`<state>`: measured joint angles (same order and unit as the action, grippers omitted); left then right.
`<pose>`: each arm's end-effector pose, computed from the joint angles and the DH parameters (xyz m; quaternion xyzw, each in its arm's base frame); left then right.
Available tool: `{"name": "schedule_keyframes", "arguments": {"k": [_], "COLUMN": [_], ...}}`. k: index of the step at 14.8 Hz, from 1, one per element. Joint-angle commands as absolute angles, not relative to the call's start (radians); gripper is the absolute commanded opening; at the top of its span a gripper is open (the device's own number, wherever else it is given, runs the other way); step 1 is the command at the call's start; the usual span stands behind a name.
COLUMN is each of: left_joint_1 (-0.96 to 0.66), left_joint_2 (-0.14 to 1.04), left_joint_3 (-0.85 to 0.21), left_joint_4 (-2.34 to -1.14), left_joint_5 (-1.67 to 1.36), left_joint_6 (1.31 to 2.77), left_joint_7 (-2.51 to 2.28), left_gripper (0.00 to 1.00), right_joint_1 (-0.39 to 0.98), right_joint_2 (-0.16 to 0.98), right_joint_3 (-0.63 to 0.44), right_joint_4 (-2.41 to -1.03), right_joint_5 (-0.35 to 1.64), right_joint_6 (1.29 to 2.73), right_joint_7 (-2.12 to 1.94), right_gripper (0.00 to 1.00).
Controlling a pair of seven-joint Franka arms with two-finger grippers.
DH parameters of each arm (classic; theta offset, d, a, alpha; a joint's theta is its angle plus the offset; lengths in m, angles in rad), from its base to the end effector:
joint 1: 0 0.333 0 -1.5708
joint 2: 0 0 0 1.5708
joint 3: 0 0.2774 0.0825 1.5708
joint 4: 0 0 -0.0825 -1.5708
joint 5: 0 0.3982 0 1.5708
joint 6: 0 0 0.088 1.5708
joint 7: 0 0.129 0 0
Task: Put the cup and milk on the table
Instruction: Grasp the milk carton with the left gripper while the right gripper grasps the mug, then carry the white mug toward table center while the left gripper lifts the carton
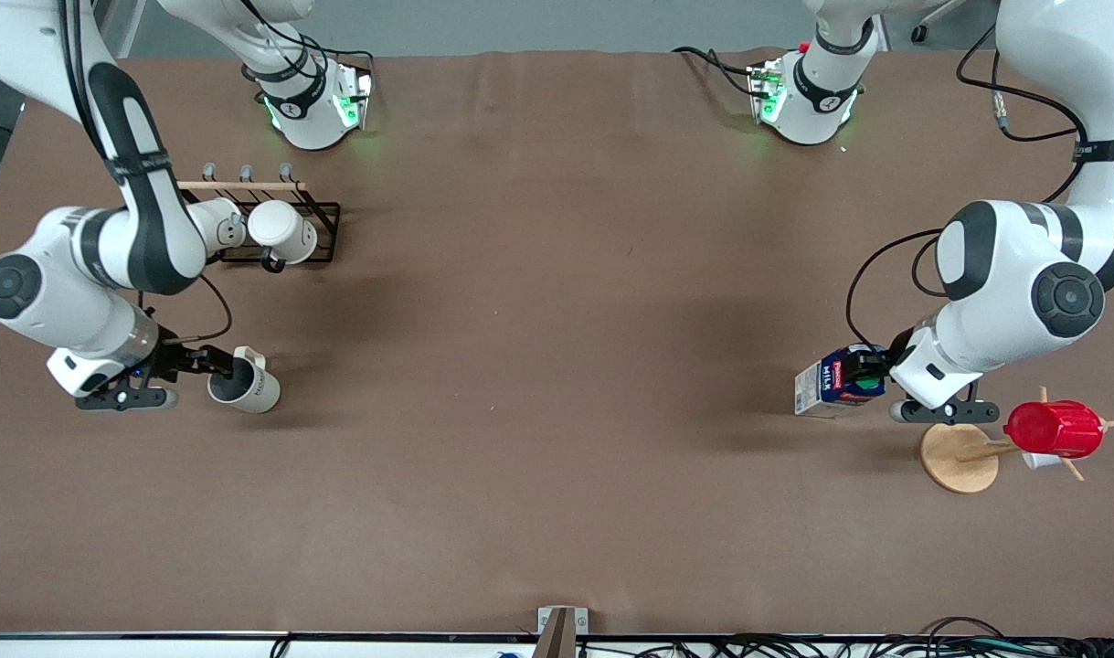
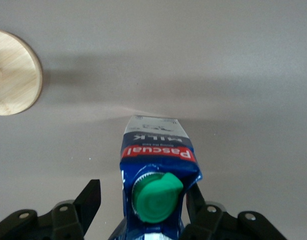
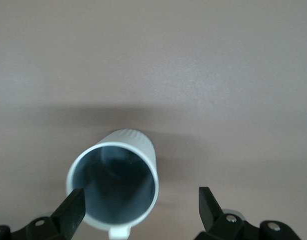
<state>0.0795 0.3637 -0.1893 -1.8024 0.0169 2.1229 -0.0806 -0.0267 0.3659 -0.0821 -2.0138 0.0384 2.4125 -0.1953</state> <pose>0.6312 -0.0644 0.2791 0.9994 -0.0137 -0.0207 0.0246 0.5997 -0.0652 0.2060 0.9993 0.0321 0.0167 0.0042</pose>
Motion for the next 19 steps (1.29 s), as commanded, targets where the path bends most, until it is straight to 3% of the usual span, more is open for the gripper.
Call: {"name": "schedule_keyframes", "arguments": {"k": [1, 4, 5, 9, 11, 14, 16, 19], "left_joint_1": [0.078, 0.078, 0.078, 0.081, 0.08, 0.08, 0.08, 0.089], "left_joint_2": [0.373, 0.371, 0.37, 0.341, 0.31, 0.29, 0.287, 0.235], "left_joint_3": [-0.193, -0.195, -0.195, -0.195, -0.195, -0.219, -0.236, -0.248], "left_joint_4": [-1.801, -1.795, -1.79, -1.79, -1.769, -1.694, -1.661, -1.657], "left_joint_5": [0.037, 0.037, 0.037, 0.037, 0.037, 0.035, 0.035, 0.035], "left_joint_6": [2.143, 2.14, 2.134, 2.115, 2.065, 1.97, 1.931, 1.904], "left_joint_7": [-0.089, -0.092, -0.092, -0.084, -0.086, -0.092, -0.094, -0.075], "left_gripper": [0.58, 0.36, 0.32, 0.31, 0.31, 0.31, 0.31, 0.31], "right_joint_1": [-0.048, -0.045, -0.04, -0.034, -0.025, -0.018, -0.012, 0.018], "right_joint_2": [0.373, 0.406, 0.411, 0.413, 0.411, 0.399, 0.399, 0.403], "right_joint_3": [-0.078, -0.077, -0.077, -0.075, -0.075, -0.051, 0.021, 0.161], "right_joint_4": [-2.06, -2.074, -2.074, -2.071, -2.054, -1.923, -1.824, -1.741], "right_joint_5": [0.028, 0.028, 0.028, 0.038, 0.038, 0.04, 0.038, 0.026], "right_joint_6": [2.497, 2.556, 2.563, 2.548, 2.514, 2.267, 2.13, 2.089], "right_joint_7": [-0.233, -0.233, -0.232, -0.198, -0.178, -0.14, -0.021, 0.205], "right_gripper": [1.0, 0.87, 0.74, 0.05, 0.0, 0.0, 0.0, 0.0]}}
